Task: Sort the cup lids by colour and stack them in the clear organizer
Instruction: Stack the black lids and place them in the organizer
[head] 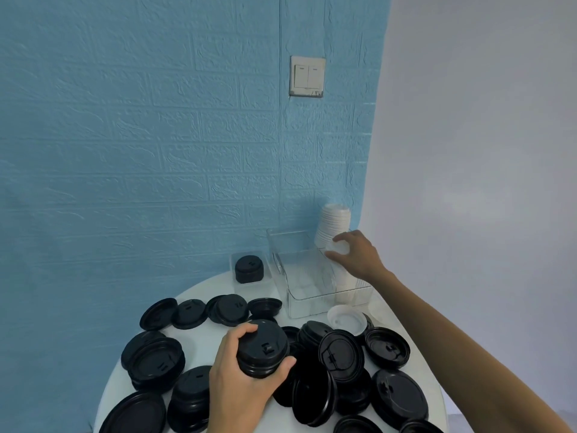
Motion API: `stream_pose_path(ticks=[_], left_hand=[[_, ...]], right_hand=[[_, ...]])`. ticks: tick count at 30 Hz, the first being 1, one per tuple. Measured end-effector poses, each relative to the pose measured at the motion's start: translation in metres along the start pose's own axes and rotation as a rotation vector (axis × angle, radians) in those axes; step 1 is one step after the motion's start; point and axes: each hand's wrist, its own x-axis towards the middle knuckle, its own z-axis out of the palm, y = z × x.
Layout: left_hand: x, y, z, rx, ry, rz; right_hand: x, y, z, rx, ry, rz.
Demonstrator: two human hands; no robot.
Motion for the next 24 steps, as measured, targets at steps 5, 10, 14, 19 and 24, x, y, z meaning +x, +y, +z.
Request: stream_pose_path(ticks=[5,10,14,19,24], left_hand=[[0.003,-0.002,0.0,0.009,-0.003,0.014],[0.003,-0.002,-0.001,-0.001,-0.001,0.012],[0.003,-0.002,0.0,0.0,-0.002,0.009],[0.002,0.001,-0.001,0.01,-0.002,0.011],[0.0,0.003,-0.001,-0.002,-0.004,0.014]], right_hand=[[0.004,0.009,0.008,0.001,0.036,0.021],[0.002,0.015,0.016,-0.017,0.036,0.035],[-0.004,0.02,0.024,-0.036,0.036,0.03],[-0.011,0.021,0.013,-0.059,-0.021,-0.016],[-0.053,0.014,-0.005,-0.056,0.149,-0.116]])
